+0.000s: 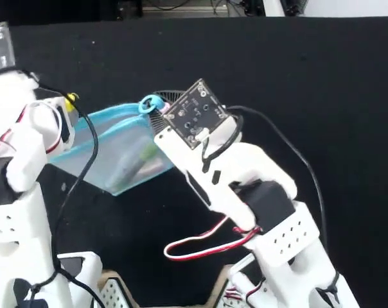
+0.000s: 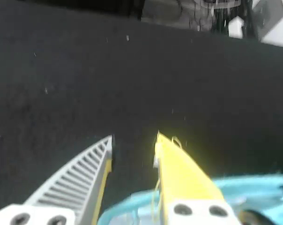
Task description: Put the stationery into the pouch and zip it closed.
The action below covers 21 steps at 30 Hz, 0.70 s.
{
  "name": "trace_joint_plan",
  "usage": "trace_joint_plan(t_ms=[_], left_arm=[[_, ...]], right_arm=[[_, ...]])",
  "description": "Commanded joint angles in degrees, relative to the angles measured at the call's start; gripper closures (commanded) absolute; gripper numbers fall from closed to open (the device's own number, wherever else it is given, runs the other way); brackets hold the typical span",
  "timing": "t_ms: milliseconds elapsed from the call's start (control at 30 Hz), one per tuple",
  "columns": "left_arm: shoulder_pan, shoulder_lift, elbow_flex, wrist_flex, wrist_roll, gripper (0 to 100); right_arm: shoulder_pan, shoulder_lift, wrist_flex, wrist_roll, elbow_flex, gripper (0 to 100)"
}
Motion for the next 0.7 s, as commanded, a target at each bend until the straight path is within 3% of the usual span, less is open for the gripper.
trace_joint_plan(t_ms=[0, 133, 333, 500, 667], left_arm=[[0.1, -1.8, -2.9, 0.1, -0.3, 85], [0.4, -5.7, -10.2, 7.3, -0.8, 85], [2.2, -12.0, -11.6, 13.5, -12.4, 85], [16.7, -16.2, -2.7, 14.0, -17.6, 85], [33.8, -21.2, 9.7, 13.9, -18.2, 85]], right_arm=[[0.8, -2.2, 0.1, 0.5, -2.8, 98.8], [0.7, -2.2, -0.3, 0.5, -2.1, 98.8], [0.7, -2.1, -0.4, 0.5, -2.3, 98.8], [0.8, -2.0, -0.4, 0.6, -2.3, 98.8], [0.9, -2.2, -0.4, 0.6, -2.3, 98.8]])
